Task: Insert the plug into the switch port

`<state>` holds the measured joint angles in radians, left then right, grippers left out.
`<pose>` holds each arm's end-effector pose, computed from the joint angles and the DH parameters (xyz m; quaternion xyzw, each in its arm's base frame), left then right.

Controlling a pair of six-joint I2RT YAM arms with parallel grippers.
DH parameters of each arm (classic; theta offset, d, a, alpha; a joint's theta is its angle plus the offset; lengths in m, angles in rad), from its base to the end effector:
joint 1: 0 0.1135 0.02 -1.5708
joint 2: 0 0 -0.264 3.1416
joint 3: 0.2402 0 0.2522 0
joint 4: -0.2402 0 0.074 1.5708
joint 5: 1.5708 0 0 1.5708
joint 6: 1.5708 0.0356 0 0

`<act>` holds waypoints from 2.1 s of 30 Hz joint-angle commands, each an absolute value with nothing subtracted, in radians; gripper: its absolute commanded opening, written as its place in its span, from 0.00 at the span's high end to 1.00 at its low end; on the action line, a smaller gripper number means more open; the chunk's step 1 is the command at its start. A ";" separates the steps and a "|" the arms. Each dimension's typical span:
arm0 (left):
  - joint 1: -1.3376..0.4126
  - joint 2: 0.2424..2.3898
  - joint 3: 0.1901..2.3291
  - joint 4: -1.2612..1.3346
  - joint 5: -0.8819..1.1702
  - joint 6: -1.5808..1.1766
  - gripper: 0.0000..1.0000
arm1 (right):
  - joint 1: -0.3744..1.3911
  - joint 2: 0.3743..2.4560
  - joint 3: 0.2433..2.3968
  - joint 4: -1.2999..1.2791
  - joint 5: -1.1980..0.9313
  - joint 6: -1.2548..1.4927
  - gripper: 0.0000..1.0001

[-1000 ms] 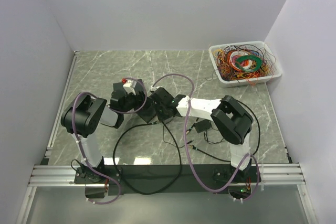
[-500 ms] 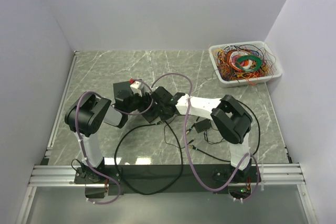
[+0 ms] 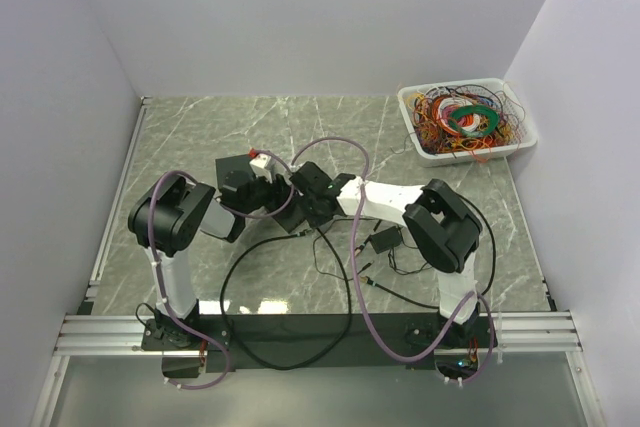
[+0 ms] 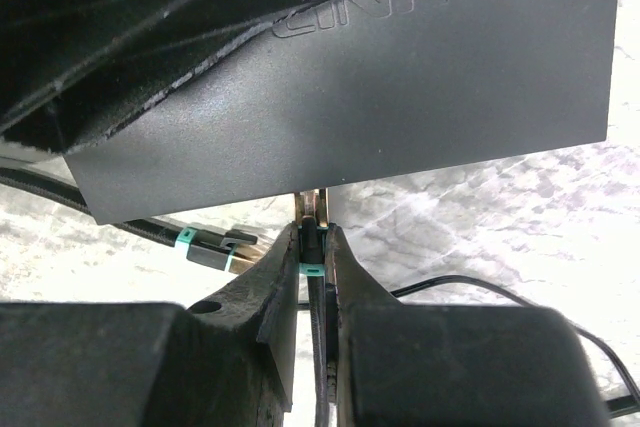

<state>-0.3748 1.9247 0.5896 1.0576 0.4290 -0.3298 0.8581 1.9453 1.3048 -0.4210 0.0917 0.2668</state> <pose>0.3011 -0.1343 0.1078 0.1458 0.7767 -0.3626 0.4939 0.2655 0.3022 0.1654 -0.2706 0.9282 0.0967 0.2365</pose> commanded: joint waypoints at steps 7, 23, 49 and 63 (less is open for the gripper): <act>-0.442 1.953 0.577 1.026 0.598 -0.336 0.66 | 0.790 1.893 1.387 -0.233 0.086 0.224 1.00; -0.468 1.962 0.571 1.039 0.621 -0.290 0.80 | 0.744 1.865 1.430 -0.229 -0.020 0.132 1.00; -0.515 2.000 0.607 0.992 0.735 -0.248 0.85 | 0.730 1.971 1.371 0.106 -0.011 0.120 1.00; -0.427 1.884 0.572 0.891 0.218 -0.409 0.52 | 0.726 1.951 1.358 0.106 -0.025 0.123 0.91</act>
